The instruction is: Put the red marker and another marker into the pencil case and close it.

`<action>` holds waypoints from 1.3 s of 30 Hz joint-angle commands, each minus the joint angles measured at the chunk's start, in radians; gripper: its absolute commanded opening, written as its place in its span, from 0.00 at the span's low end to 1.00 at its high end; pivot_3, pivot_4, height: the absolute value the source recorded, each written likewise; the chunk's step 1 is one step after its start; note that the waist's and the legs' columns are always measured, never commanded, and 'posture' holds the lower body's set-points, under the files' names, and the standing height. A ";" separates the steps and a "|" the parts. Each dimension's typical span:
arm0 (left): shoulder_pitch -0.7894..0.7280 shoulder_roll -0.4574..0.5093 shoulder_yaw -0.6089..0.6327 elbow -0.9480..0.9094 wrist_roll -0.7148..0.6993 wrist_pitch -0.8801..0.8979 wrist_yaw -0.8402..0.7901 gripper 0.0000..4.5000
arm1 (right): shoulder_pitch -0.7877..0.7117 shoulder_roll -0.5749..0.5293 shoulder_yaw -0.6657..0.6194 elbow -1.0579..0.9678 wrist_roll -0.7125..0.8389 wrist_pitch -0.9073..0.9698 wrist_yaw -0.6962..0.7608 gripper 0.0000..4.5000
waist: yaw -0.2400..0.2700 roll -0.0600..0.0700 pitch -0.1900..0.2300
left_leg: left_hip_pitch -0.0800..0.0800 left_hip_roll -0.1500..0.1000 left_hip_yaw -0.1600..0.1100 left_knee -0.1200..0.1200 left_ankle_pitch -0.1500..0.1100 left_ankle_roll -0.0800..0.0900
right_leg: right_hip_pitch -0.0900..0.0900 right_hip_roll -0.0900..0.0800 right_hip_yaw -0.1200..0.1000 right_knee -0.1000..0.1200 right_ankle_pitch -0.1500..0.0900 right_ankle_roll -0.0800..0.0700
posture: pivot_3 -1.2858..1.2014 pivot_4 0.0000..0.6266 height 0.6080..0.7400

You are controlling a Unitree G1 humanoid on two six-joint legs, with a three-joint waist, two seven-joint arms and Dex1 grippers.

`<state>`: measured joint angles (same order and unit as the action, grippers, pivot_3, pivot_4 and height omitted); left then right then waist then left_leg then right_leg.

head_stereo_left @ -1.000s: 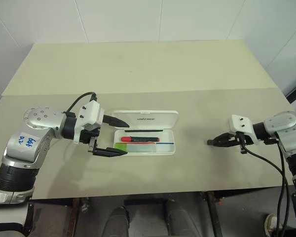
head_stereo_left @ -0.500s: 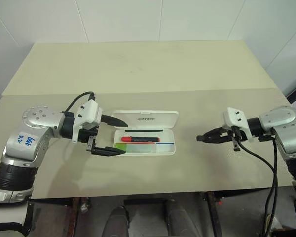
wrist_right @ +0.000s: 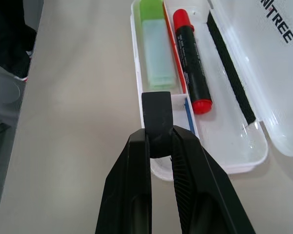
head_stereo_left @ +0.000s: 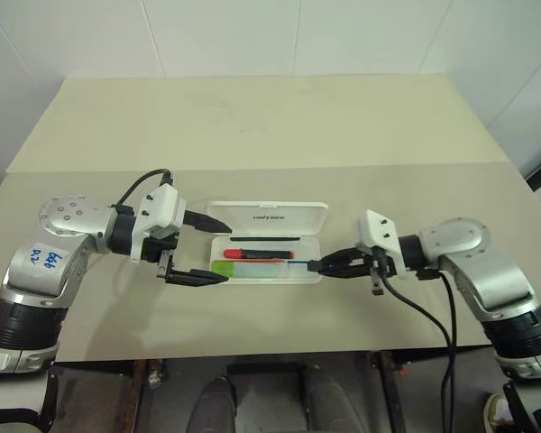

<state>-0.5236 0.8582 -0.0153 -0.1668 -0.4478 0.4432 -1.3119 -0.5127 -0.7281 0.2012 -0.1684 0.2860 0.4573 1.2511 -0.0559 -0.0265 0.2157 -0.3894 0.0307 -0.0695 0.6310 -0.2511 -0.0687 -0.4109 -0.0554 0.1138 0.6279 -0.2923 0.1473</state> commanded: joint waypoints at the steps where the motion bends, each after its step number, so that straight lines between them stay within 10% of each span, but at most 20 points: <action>1: 0.009 0.010 0.045 -0.048 -0.030 0.016 0.027 1.00 | 0.000 0.025 0.025 -0.046 -0.007 -0.008 -0.028 0.06 | -0.001 0.000 0.000 | 0.000 0.000 0.000 0.000 0.000 0.000 | 0.000 0.000 0.000 0.000 0.000 0.000 | 0.52 0.24 1.00; 25: 0.050 0.005 0.058 -0.093 -0.054 0.033 0.076 1.00 | -0.076 0.091 0.107 0.097 -0.092 -0.094 -0.009 0.06 | 0.000 0.000 0.000 | 0.000 0.000 0.000 -0.001 0.000 0.000 | 0.000 0.000 0.000 0.000 0.000 0.000 | 0.52 0.24 1.00; 36: 0.044 0.001 0.051 -0.077 -0.050 0.021 0.073 1.00 | -0.071 0.077 0.105 0.064 -0.079 -0.095 0.038 0.93 | -0.001 0.000 0.000 | 0.000 0.000 0.000 -0.001 0.000 0.000 | 0.000 0.000 0.000 0.000 0.000 0.000 | 0.52 0.24 1.00; 39: 0.034 -0.006 0.042 -0.066 -0.046 0.014 0.072 1.00 | -0.074 0.077 0.088 0.068 -0.094 -0.110 0.018 0.99 | -0.001 0.000 0.000 | 0.000 0.000 0.000 0.000 0.000 0.000 | 0.000 0.000 0.000 0.000 0.000 0.000 | 0.52 0.24 1.00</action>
<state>-0.4728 0.8527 0.0201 -0.2232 -0.4836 0.4754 -1.2365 -0.5745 -0.6406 0.3091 -0.0699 0.1858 0.3682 1.2727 -0.0567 -0.0266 0.2156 -0.3892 0.0308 -0.0695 0.6306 -0.2511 -0.0687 -0.4110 -0.0554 0.1136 0.6277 -0.2923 0.1471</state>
